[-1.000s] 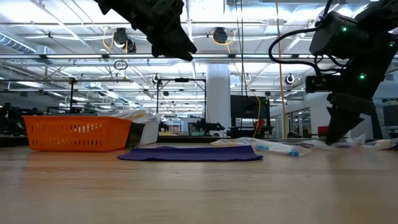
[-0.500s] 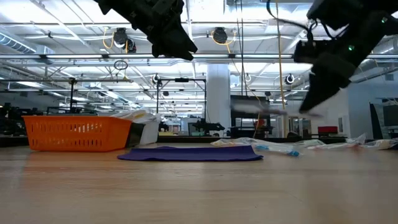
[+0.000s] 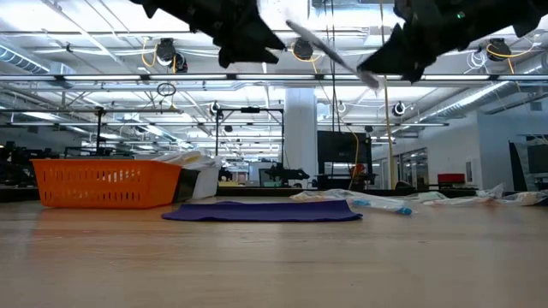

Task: Pick & Place Toothbrushes
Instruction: Put the violet toothbrush into the black bin

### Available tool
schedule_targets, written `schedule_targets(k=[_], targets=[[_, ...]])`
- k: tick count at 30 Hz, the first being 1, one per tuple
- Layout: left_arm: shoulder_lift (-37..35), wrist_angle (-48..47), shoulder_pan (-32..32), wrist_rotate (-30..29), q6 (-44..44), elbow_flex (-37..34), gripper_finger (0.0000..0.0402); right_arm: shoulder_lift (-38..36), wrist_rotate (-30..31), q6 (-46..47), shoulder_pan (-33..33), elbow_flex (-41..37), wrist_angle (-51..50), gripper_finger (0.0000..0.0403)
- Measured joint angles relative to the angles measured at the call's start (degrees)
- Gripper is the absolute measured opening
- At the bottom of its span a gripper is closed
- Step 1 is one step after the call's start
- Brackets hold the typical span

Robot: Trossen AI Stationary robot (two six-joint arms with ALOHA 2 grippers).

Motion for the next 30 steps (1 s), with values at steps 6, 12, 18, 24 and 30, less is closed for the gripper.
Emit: schedule_targets(k=[6, 12, 18, 24, 30], targets=[[0.0, 8.7, -1.5, 0.0, 1.1, 0.0, 0.02, 0.0, 0.1, -3.4, 0.0, 0.0, 6.3, 0.0], [0.0, 16.6, -2.7, 0.0, 1.3, 0.0, 0.02, 1.7, -1.0, -6.0, 0.0, 0.0, 13.9, 0.0], [0.0, 19.6, -3.0, 0.0, 1.2, 0.0, 0.02, 4.5, -1.7, -7.0, 0.4, 0.0, 18.2, 0.0], [0.0, 21.2, -3.1, 0.0, 1.2, 0.0, 0.02, 7.2, -1.7, -7.2, 0.4, 0.0, 22.3, 0.0], [0.0, 21.3, -3.1, 0.0, 1.2, 0.0, 0.0149, 8.5, -1.7, -7.9, 0.4, 0.0, 24.0, 0.0]])
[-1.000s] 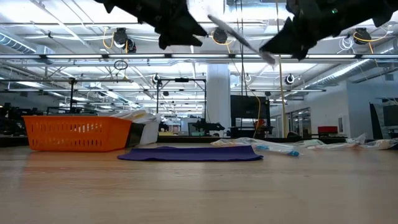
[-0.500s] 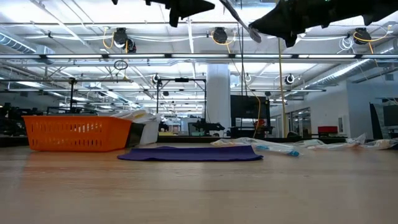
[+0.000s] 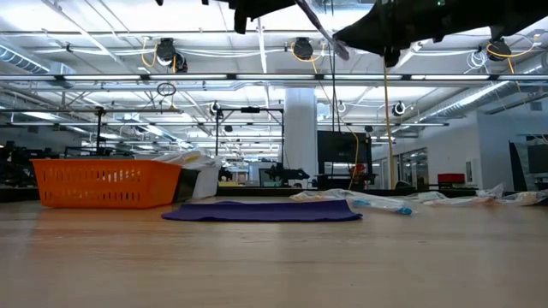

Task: Pick & Place Toothbrushes
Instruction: Put the violet toothbrush into the black bin

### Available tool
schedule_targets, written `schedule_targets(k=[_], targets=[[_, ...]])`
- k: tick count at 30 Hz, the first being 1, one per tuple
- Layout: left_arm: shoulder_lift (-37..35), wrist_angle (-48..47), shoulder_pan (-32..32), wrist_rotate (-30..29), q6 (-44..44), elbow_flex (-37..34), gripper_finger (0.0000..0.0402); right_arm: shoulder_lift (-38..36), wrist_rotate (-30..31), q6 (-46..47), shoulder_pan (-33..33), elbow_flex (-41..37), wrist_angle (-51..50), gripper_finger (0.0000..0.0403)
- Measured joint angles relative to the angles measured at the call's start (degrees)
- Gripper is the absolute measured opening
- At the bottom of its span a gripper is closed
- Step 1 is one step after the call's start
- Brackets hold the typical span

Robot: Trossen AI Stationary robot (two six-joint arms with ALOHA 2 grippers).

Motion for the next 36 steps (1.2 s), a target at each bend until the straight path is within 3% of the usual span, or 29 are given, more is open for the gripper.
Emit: schedule_targets(k=[5, 6, 22, 30, 36], targets=[[0.0, -1.2, 0.0, 0.1, 0.0, 0.0, 0.0025, 0.0, 0.1, -0.2, 0.0, 0.0, 0.1, 0.0], [0.0, -1.1, 0.0, 0.2, -0.1, 0.0, 0.0016, 0.0, 0.1, -0.2, 0.0, 0.0, 0.1, 0.0], [0.0, -2.4, -1.2, -0.1, -0.2, 0.0, 0.0003, -0.1, -1.3, 0.2, 0.0, 0.0, -2.6, 0.0006], [-0.1, -6.3, -1.1, -0.1, -1.0, 0.0, 0.0003, 0.0, -4.4, -0.2, 0.0, 0.0, -5.7, 0.0086], [-3.1, -15.6, -1.3, -1.4, -3.0, -0.1, 0.0003, -0.1, -4.2, -0.5, 0.0, 0.0, -7.5, 0.0136]])
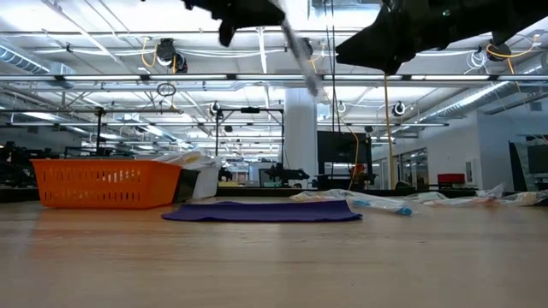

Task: Pick & Place Toothbrushes
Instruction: Put the violet toothbrush into the black bin

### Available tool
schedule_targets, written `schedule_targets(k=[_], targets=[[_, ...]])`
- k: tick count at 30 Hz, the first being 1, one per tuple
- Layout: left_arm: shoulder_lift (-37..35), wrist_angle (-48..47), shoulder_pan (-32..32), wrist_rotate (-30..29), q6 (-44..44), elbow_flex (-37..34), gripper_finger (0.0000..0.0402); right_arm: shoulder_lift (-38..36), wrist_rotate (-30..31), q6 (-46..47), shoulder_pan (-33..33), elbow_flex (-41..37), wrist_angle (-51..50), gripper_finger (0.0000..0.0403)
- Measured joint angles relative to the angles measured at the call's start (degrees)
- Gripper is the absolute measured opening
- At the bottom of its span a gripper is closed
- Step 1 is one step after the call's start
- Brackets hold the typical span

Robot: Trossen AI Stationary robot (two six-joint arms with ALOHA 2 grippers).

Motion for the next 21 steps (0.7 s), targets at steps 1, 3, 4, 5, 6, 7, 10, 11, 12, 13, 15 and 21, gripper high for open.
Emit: schedule_targets(k=[1, 3, 4, 5, 6, 7, 10, 11, 12, 13, 15, 21], targets=[[-0.4, -1.5, -0.1, -0.8, -0.6, 0.0, 0.0003, 0.0, 0.0, 0.0, 0.0, 0.0, -0.3, 0.014], [-1.6, -4.3, -0.4, -2.5, -1.5, 0.2, 0.0003, 0.0, 0.0, 0.1, 0.0, 0.0, -1.3, 0.0144], [-2.9, -7.9, -0.5, -3.3, -2.2, 0.1, 0.0003, 0.0, 0.0, 0.1, 0.0, 0.0, -1.6, 0.0145], [-3.8, -10.9, -0.8, -4.4, -2.8, -0.1, 0.0003, 0.0, 0.0, 0.1, 0.0, 0.0, -1.7, 0.0145], [-4.1, -11.5, -1.0, -5.2, -3.7, 0.0, 0.0003, 0.0, 0.0, 0.1, 0.0, 0.0, -2.1, 0.0145], [-4.8, -12.6, -1.2, -5.8, -4.7, 0.3, 0.0003, 0.0, 0.0, 0.1, 0.0, 0.0, -2.4, 0.0144], [-7.8, -21.0, -2.0, -7.8, -7.7, -0.1, 0.0003, 0.0, 0.0, 0.1, 0.0, 0.0, -2.9, 0.0139], [-8.3, -21.3, -2.2, -8.4, -8.9, 0.4, 0.0003, 0.0, 0.0, 0.1, 0.0, 0.0, -3.2, 0.0138], [-9.6, -23.9, -2.5, -9.1, -10.3, 0.2, 0.0003, 0.0, 0.0, 0.2, 0.0, -0.1, -3.4, 0.0136], [-10.8, -27.4, -2.8, -10.1, -11.4, 0.1, 0.0003, 0.0, 0.0, 0.1, 0.0, -0.1, -3.4, 0.0136], [-12.0, -31.9, -3.2, -11.3, -14.0, 0.0, 0.0003, 0.0, 0.1, 0.2, 0.0, 0.0, -4.2, 0.0135], [-16.5, -44.4, -3.2, -12.0, -22.8, 0.2, 0.0003, 0.0, 0.1, 0.2, -0.1, 0.0, -4.9, 0.0136]])
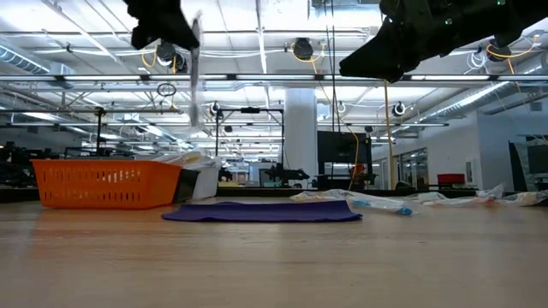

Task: Pick & Place Toothbrushes
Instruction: Put the violet toothbrush into the black bin

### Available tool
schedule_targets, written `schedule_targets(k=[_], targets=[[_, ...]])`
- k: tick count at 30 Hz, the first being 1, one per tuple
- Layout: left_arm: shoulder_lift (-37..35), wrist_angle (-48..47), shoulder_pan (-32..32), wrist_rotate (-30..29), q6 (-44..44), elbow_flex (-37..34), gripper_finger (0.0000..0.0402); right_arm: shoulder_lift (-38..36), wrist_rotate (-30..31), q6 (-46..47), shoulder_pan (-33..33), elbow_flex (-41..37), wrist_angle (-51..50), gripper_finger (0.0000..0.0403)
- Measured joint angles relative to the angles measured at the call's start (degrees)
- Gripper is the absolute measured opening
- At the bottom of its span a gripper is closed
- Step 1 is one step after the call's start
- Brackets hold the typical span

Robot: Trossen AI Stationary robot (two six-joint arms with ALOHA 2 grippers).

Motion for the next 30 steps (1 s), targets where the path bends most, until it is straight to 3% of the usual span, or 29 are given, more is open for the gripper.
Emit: schedule_targets(k=[7, 17, 21, 30], targets=[[-1.7, -7.4, 0.0, -2.7, -4.6, -0.1, 0.0003, 0.0, 0.0, 0.0, 0.0, 0.0, -0.4, 0.0135], [-3.5, -10.0, 2.5, -8.1, -4.0, -0.1, 0.0003, 0.0, 0.0, 0.0, 0.0, 0.0, -1.2, 0.013], [-3.1, -15.1, 5.0, -10.8, -3.9, -0.1, 0.0003, 0.0, 0.1, 0.0, 0.0, 0.0, -1.1, 0.013], [2.1, -22.3, 10.6, -9.4, -5.6, -0.1, 0.0003, 0.0, 0.0, 0.0, 0.0, 0.0, -1.1, 0.013]])
